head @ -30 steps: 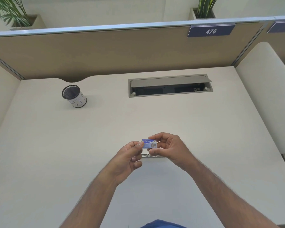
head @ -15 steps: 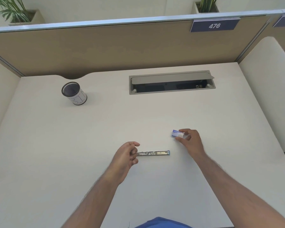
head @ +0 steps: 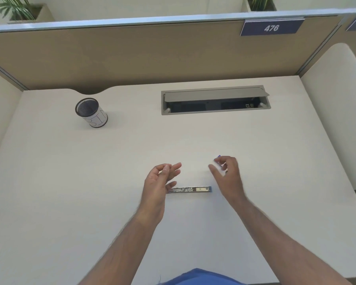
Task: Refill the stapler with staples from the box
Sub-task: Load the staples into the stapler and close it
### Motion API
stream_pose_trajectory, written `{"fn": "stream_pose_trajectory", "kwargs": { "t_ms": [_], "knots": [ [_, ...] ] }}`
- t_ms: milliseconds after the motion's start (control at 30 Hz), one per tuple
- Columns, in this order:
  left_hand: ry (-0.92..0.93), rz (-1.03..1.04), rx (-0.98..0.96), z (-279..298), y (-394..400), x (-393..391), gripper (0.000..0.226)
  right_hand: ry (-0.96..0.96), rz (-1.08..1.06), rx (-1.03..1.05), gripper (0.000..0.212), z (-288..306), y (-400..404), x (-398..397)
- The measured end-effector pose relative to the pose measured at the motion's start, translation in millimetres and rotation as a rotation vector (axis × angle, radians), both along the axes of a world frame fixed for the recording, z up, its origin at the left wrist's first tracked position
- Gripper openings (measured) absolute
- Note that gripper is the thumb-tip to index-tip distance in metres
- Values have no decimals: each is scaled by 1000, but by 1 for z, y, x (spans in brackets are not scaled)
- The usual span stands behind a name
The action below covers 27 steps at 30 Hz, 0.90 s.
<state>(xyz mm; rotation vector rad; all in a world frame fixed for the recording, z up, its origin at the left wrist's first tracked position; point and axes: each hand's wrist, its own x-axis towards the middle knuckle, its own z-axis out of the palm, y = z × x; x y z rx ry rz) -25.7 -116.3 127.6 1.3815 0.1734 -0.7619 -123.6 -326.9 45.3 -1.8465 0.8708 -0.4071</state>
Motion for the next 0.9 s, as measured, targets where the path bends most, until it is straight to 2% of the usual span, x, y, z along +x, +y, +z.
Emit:
{"fn": "stream_pose_trajectory", "kwargs": {
  "t_ms": [67, 100, 233, 333, 400, 467, 600, 733, 900],
  "knots": [
    [-32, 3, -13, 1, -4, -2, 15, 12, 108, 196, 5, 21, 21, 1],
    [-43, 4, -19, 2, -5, -3, 17, 20, 154, 328, 3, 31, 31, 2],
    [-58, -35, -46, 4, -7, -7, 21, 1, 260, 864, 35, 59, 63, 5],
    [-70, -109, -52, 8, -8, -8, 28, -9, 299, 1081, 49, 69, 74, 9],
    [-96, -143, -47, 11, -8, -8, 39, -2, 295, 1148, 57, 72, 78, 14],
    [-127, -171, -41, 12, -5, -7, 38, 14, 274, 1183, 61, 75, 80, 18],
    [-175, -249, -20, 8, 1, -4, 24, 9, 235, 1263, 48, 77, 82, 25],
    [-196, -304, -28, 11, 3, 1, 34, -19, 242, 1318, 38, 75, 81, 29],
    [-176, -406, -44, 11, 8, 11, 35, -27, 255, 1335, 36, 70, 74, 29]
  ]
}}
